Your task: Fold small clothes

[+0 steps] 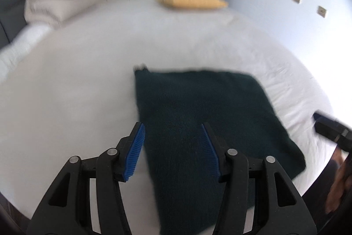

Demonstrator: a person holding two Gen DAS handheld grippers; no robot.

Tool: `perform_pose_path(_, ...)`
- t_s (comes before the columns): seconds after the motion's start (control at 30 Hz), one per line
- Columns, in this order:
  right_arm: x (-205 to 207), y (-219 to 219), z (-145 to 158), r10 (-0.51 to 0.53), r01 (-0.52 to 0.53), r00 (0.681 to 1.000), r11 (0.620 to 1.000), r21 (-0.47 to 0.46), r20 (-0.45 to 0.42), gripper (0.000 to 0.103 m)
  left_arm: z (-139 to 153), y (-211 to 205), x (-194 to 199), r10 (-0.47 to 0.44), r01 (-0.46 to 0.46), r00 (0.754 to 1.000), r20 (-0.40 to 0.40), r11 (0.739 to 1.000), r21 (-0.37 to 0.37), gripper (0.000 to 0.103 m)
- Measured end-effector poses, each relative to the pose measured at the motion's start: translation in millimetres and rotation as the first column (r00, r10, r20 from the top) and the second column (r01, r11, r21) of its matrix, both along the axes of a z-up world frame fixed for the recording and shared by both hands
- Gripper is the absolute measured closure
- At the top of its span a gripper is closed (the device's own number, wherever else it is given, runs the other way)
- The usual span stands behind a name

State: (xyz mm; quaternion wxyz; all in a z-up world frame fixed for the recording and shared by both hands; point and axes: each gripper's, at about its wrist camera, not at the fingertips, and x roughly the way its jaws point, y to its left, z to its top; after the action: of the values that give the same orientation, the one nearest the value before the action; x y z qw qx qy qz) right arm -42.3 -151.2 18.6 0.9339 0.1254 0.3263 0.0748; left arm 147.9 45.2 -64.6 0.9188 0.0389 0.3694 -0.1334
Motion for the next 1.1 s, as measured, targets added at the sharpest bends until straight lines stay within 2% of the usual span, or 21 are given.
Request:
perform_pose_path(0.07,-17.0,6.2,19.6,-0.015,0.018,0.997,0.999,-0.039,0.078,0.017,21.8,5.5,-27.4,0.005,-0.007,0.994,0.111,1.000,0.018,0.026)
perform_pose_path(0.13,-30.4,12.3,37.6,-0.029,0.038,0.988,0.998,-0.058,0.151,0.007,47.3,12.8,-56.8,0.024,-0.031,0.973,0.229,0.999,0.029,0.016)
perform_pose_path(0.17,-37.3,14.7,46.7,-0.036,0.048,0.981,0.997,-0.058,0.192,0.004,55.8,14.6,-64.3,0.030,-0.039,0.965,0.259,0.999,0.030,0.008)
perform_pose_path(0.2,-46.6,17.9,56.9,-0.051,0.067,0.969,0.996,-0.059,0.244,0.000,65.9,16.7,-75.3,0.041,-0.053,0.955,0.295,0.998,0.033,0.003)
perform_pose_path(0.23,-50.9,20.5,63.6,-0.060,0.080,0.958,0.995,-0.060,0.280,0.000,76.4,19.1,-87.1,0.054,-0.069,0.942,0.331,0.997,0.035,0.000)
perform_pose_path(0.33,-72.8,32.1,86.8,-0.086,0.134,0.902,0.987,-0.085,0.423,0.000,102.0,25.0,-117.1,0.079,-0.103,0.905,0.418,0.994,0.034,0.000)
perform_pose_path(0.4,-81.0,41.2,101.0,-0.092,0.167,0.879,0.978,-0.122,0.467,0.000,114.9,27.2,-128.8,0.087,-0.108,0.893,0.441,0.994,0.022,0.000)
perform_pose_path(0.47,-85.6,45.9,114.2,-0.092,0.185,0.867,0.972,-0.147,0.490,0.000,126.9,31.5,-138.1,0.096,-0.104,0.891,0.444,0.995,-0.007,0.000)
perform_pose_path(0.6,-96.5,46.7,138.6,-0.106,0.200,0.842,0.972,-0.123,0.529,0.000,146.7,38.5,-152.2,0.119,-0.096,0.899,0.421,0.993,-0.075,0.000)
perform_pose_path(0.7,-95.7,41.4,147.4,-0.133,0.218,0.850,0.970,-0.111,0.509,0.000,156.9,44.1,-159.8,0.141,-0.104,0.899,0.415,0.988,-0.111,0.000)
perform_pose_path(0.8,-86.3,36.9,140.3,-0.146,0.203,0.903,0.974,-0.102,0.405,0.000,156.2,40.7,-163.8,0.125,-0.096,0.916,0.380,0.991,-0.093,0.000)
perform_pose_path(0.97,-73.5,40.0,109.8,-0.164,0.196,0.955,0.975,-0.106,0.249,0.000,129.8,34.0,-144.4,0.128,-0.120,0.956,0.264,0.992,-0.045,0.000)
perform_pose_path(1.1,-61.7,41.2,85.9,-0.182,0.197,0.975,0.974,-0.112,0.129,0.000,96.8,29.8,-120.2,0.168,-0.171,0.976,0.141,0.985,0.012,0.000)
